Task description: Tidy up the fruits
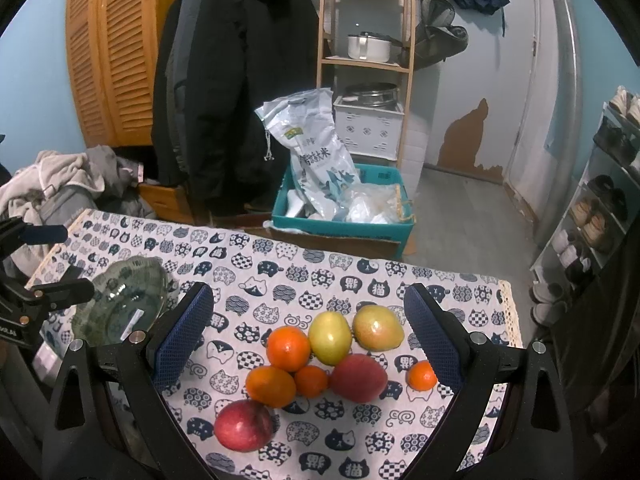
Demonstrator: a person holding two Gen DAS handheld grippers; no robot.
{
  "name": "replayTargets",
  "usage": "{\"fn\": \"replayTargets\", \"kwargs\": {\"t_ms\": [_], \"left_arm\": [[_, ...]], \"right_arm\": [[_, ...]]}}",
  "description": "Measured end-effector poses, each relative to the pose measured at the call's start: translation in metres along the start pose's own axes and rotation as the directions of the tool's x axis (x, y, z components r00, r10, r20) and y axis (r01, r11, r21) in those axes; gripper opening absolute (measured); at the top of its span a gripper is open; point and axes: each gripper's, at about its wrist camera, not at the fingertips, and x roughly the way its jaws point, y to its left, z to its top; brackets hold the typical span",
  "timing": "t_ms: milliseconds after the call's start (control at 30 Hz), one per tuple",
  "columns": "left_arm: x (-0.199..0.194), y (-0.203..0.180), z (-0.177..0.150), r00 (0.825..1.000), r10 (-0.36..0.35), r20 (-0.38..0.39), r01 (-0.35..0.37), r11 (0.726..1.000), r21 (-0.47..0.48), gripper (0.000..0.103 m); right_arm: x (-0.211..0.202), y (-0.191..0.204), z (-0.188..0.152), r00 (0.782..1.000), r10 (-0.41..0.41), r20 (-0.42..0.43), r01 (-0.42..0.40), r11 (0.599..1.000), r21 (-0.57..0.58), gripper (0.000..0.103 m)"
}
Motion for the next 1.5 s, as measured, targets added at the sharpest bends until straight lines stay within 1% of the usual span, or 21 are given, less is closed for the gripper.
{"fn": "replayTargets", "kwargs": {"t_ms": [667, 733, 1133, 1300, 1500], "left_arm": [[-0.002, -0.004, -0.003, 1.0, 0.012, 0.01, -0.012, 1.0, -0.002, 0.101], [-0.002, -0.006, -0.007, 1.0, 0.012, 0.011, -0.012, 1.0, 0.002, 0.101], [0.01, -0.014, -0.004, 1.0, -0.012, -0.021, 0.012, 1.0, 0.018, 0.101], [0.027, -0.028, -0.01, 0.997, -0.035, -0.071, 0.038, 0.999, 0.036, 0.101], [0.053, -0.048, -0.025, 0.982, -0.082, -0.167, 0.089, 0.995, 0.035, 0.101]], "right_arm": [[-0.001, -0.007, 0.007, 1.0, 0.014, -0.003, -0.014, 1.0, 0.011, 0.094], [-0.003, -0.007, 0.008, 1.0, 0.006, -0.003, -0.006, 1.0, 0.009, 0.094], [-0.006, -0.016, 0.005, 1.0, -0.01, -0.012, 0.01, 1.0, 0.026, 0.094], [-0.002, -0.024, 0.0, 0.999, -0.029, -0.031, 0.03, 0.999, 0.035, 0.094], [0.007, -0.037, -0.012, 0.996, -0.052, -0.079, 0.056, 0.997, 0.051, 0.094]]}}
